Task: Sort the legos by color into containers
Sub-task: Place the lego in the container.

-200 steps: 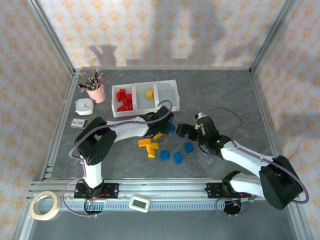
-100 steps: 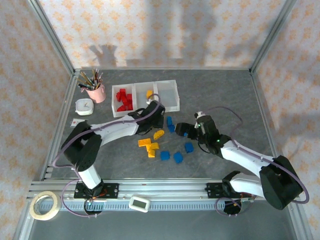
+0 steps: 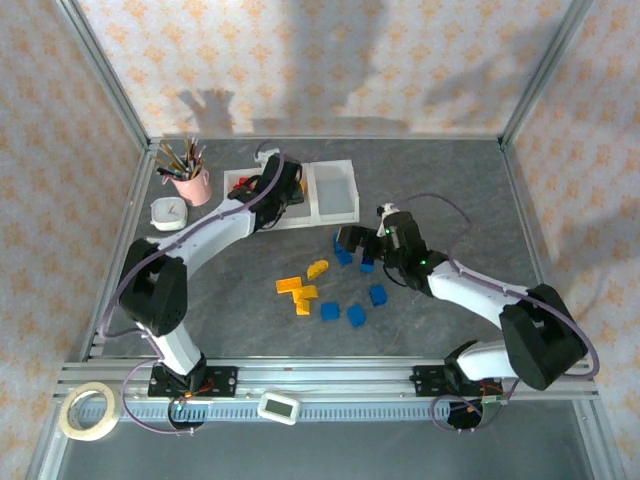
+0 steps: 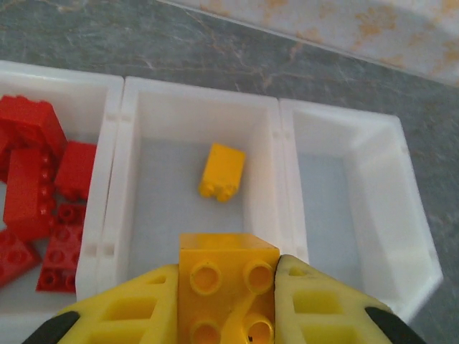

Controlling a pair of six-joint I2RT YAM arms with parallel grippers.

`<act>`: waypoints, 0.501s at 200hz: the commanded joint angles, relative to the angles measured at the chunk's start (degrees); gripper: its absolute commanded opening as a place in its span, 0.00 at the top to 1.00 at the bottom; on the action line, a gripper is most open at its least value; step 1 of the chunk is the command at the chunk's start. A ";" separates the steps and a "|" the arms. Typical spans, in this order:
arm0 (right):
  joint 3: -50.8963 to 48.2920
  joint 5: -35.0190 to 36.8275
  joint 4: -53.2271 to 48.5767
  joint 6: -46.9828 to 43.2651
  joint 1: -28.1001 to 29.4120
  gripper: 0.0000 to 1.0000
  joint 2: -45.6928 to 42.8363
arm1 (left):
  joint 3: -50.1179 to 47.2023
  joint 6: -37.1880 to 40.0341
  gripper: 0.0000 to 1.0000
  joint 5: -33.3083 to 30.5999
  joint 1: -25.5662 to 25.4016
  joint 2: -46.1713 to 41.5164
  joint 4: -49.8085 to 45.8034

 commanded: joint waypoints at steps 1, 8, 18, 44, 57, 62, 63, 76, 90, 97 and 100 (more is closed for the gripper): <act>2.49 0.36 2.11 -1.18 -0.30 0.00 1.55 | 4.85 -0.98 0.75 -1.06 2.14 5.71 -0.93; 2.61 0.40 2.29 -1.27 -0.30 0.00 1.83 | 7.07 -0.60 0.75 -0.49 2.60 7.69 -1.58; 2.69 0.37 2.42 -1.36 -0.30 0.00 2.10 | 10.13 0.36 0.75 -1.12 2.79 10.72 -2.55; 2.96 0.55 2.33 -1.76 -0.51 0.00 2.93 | 16.56 1.47 0.72 -3.33 3.99 17.94 -4.17; 3.04 0.04 2.34 -1.57 -0.82 0.00 3.23 | 19.91 1.50 0.68 -3.09 4.88 20.83 -5.88; 3.05 -0.06 2.26 -1.52 -0.99 0.00 3.23 | 21.03 1.71 0.65 -3.17 4.90 21.64 -6.58; 3.09 -0.12 2.21 -1.57 -1.00 0.00 3.23 | 21.26 1.74 0.65 -3.18 4.95 21.87 -6.73; 3.30 -0.18 1.71 -1.67 -1.17 0.00 2.90 | 23.22 2.03 0.59 -3.34 5.04 23.37 -7.71; 3.74 0.02 0.75 -2.22 -1.27 0.00 2.39 | 23.60 2.02 0.51 -3.73 4.99 23.41 -7.68; 3.92 0.14 0.30 -2.53 -1.27 0.00 2.14 | 23.52 2.20 0.48 -3.68 5.00 23.00 -7.59; 3.96 0.22 0.10 -2.60 -1.35 0.00 1.95 | 23.45 2.29 0.46 -3.70 5.07 22.85 -7.54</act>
